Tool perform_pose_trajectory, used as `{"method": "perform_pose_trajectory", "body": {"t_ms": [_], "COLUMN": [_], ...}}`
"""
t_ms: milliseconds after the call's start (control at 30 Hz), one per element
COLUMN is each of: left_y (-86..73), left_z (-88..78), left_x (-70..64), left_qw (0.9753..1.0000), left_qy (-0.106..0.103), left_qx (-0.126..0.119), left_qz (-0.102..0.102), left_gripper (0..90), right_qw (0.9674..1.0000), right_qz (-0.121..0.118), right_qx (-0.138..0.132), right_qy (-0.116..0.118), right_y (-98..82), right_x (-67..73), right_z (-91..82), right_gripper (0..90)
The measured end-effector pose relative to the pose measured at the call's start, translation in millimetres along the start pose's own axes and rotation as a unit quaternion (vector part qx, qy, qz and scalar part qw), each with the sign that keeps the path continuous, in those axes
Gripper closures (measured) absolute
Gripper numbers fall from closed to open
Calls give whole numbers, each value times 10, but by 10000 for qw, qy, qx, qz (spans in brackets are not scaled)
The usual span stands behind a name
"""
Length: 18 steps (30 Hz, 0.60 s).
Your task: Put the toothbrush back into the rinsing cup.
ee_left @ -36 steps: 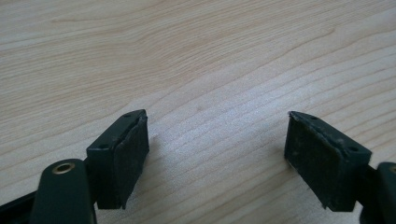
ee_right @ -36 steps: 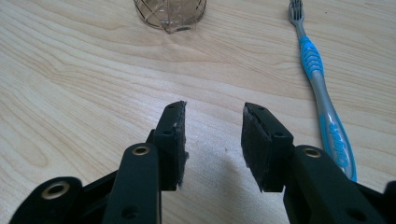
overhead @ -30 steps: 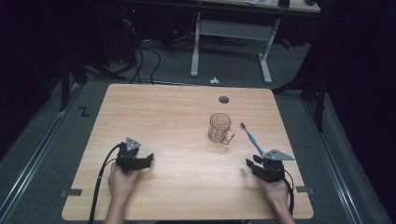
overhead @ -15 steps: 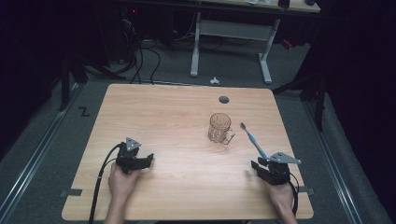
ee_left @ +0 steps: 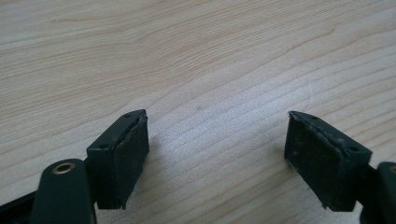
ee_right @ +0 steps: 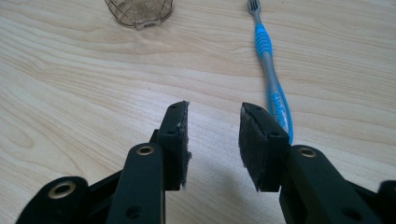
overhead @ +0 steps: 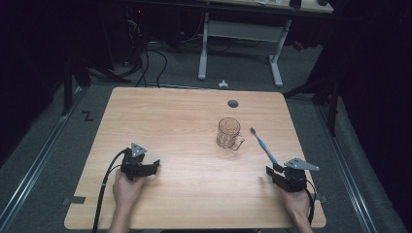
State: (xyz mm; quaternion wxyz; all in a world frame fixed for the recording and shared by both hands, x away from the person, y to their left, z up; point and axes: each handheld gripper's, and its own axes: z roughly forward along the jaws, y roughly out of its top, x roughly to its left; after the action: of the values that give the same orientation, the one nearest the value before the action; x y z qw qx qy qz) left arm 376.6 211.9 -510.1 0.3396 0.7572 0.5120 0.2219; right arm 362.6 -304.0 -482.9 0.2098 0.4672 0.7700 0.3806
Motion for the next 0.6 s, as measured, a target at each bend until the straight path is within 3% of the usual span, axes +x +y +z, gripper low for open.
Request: {"method": "perform_pose_trajectory", "body": {"t_ms": [367,600], "left_y": [-1,-2], "left_z": [-1,-1], "left_x": [-3,-3], "left_qw": [10000,10000], "left_qy": [2,2], "left_qx": [-2,-4], "left_qz": [-9,-10], "left_gripper": [224,224], "right_qw": [9999,9998], "right_qz": [-12,-66], "right_qx": [35,100], "right_qy": [-159,-136], "right_y": [51,128], "right_x": [-130,-171], "right_z": [-53,-38], "right_gripper": [628,632]}}
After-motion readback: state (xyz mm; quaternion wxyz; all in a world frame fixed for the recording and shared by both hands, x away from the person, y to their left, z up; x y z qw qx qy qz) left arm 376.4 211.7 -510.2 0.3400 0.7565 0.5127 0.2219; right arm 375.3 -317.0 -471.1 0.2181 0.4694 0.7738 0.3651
